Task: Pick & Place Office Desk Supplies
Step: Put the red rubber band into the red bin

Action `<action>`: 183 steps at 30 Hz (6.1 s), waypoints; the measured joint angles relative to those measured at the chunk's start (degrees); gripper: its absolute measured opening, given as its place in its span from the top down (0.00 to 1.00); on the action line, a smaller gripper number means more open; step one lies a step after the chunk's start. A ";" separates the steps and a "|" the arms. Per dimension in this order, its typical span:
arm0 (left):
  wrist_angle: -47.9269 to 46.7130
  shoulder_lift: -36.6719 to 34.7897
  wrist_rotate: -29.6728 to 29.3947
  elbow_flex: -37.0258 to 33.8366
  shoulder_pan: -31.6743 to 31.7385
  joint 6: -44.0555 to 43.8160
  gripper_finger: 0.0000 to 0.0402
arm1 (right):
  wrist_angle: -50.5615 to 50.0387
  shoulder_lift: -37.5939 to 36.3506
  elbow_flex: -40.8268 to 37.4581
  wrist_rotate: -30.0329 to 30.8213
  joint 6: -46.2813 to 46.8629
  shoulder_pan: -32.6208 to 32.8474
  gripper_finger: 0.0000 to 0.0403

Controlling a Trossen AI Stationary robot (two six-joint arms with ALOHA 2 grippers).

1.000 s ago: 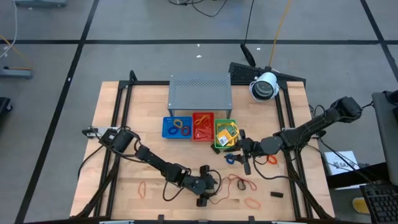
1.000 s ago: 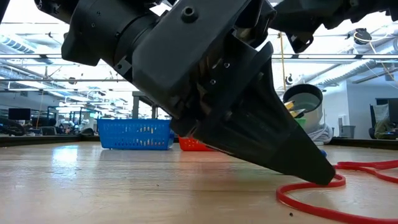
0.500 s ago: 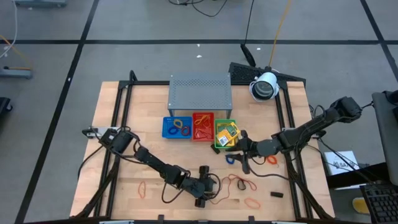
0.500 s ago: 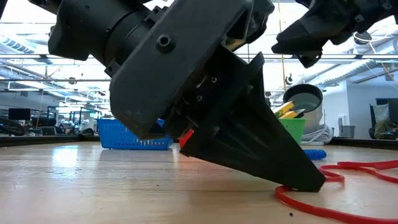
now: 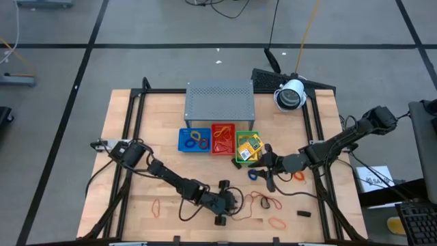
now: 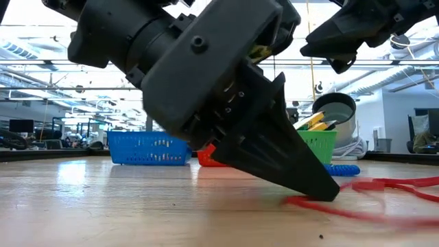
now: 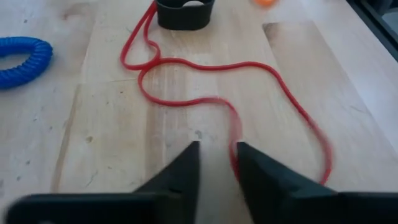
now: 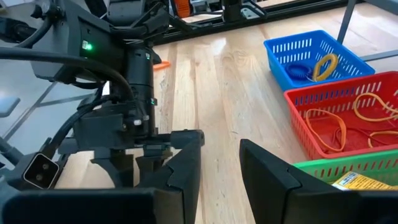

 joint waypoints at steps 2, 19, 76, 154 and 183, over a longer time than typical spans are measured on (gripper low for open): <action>0.12 0.00 0.25 0.00 0.00 -1.12 0.86 | 0.00 0.00 0.01 0.00 0.00 0.00 0.75; 8.40 -3.27 4.34 -0.33 1.32 7.65 1.00 | 1.22 0.00 0.00 0.00 0.22 0.00 0.75; -31.80 -41.16 -12.90 -0.02 23.56 16.34 0.93 | 2.12 0.00 0.02 -0.26 -0.02 0.00 0.75; -21.69 -10.67 15.11 14.84 6.15 18.69 0.59 | -3.81 -3.54 0.07 0.11 1.55 5.85 0.75; -79.83 -26.53 -25.65 14.73 -1.80 0.20 0.64 | -14.27 21.89 13.26 -5.95 41.19 20.55 0.87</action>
